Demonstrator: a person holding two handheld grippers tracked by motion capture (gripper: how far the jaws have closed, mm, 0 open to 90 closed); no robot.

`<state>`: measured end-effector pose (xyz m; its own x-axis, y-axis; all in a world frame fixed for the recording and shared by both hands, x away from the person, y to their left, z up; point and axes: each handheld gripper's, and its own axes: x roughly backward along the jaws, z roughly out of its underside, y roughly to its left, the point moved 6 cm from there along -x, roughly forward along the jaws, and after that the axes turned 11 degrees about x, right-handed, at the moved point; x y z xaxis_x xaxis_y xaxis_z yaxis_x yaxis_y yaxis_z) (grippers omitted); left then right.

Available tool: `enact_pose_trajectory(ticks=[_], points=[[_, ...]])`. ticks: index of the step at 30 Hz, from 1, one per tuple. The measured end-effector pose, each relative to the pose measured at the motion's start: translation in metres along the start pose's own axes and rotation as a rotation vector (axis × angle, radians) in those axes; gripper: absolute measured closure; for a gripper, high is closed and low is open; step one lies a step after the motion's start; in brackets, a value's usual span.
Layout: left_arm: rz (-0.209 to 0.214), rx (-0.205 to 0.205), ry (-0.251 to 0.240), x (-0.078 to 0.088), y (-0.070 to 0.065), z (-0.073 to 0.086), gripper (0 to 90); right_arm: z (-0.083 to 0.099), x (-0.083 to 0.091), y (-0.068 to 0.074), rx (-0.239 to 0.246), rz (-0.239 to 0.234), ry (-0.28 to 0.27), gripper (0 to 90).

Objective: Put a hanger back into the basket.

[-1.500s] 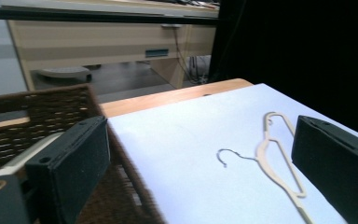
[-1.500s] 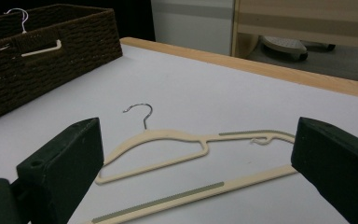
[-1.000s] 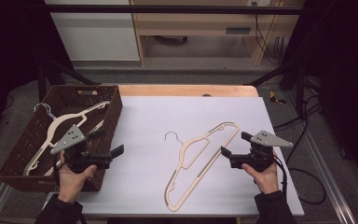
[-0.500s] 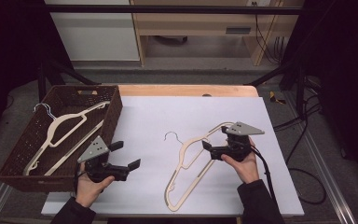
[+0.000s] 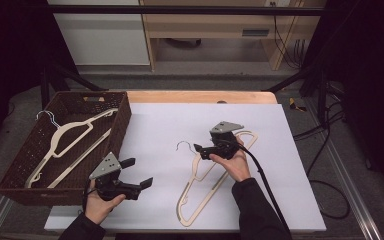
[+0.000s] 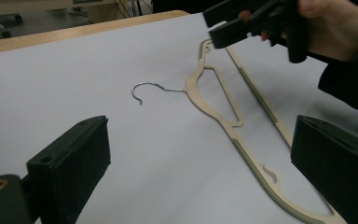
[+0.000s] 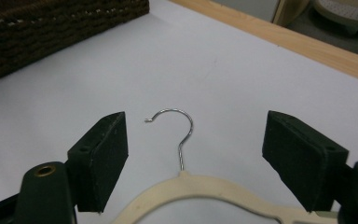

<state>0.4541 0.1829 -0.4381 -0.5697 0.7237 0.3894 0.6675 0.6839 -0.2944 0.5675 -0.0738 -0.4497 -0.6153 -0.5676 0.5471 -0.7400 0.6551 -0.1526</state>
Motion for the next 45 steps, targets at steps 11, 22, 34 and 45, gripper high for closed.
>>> enact_pose_trajectory(ticks=[11, 22, 34, 45], points=[[0.007, -0.006, 0.004, 0.0, -0.002, 0.001, 4.6, 0.016, -0.053, 0.001, 0.018, -0.046, 0.115, 48.5], [0.014, -0.008, 0.003, -0.001, -0.003, 0.001, 4.6, 0.033, -0.075, 0.007, 0.041, -0.117, 0.2, 71.9], [0.018, -0.011, 0.005, -0.001, -0.005, 0.001, 4.6, 0.033, -0.074, 0.008, 0.047, -0.152, 0.211, 88.1], [0.025, -0.015, 0.026, -0.008, -0.008, 0.003, 4.7, 0.032, -0.074, 0.008, 0.061, -0.155, 0.217, 89.2]])
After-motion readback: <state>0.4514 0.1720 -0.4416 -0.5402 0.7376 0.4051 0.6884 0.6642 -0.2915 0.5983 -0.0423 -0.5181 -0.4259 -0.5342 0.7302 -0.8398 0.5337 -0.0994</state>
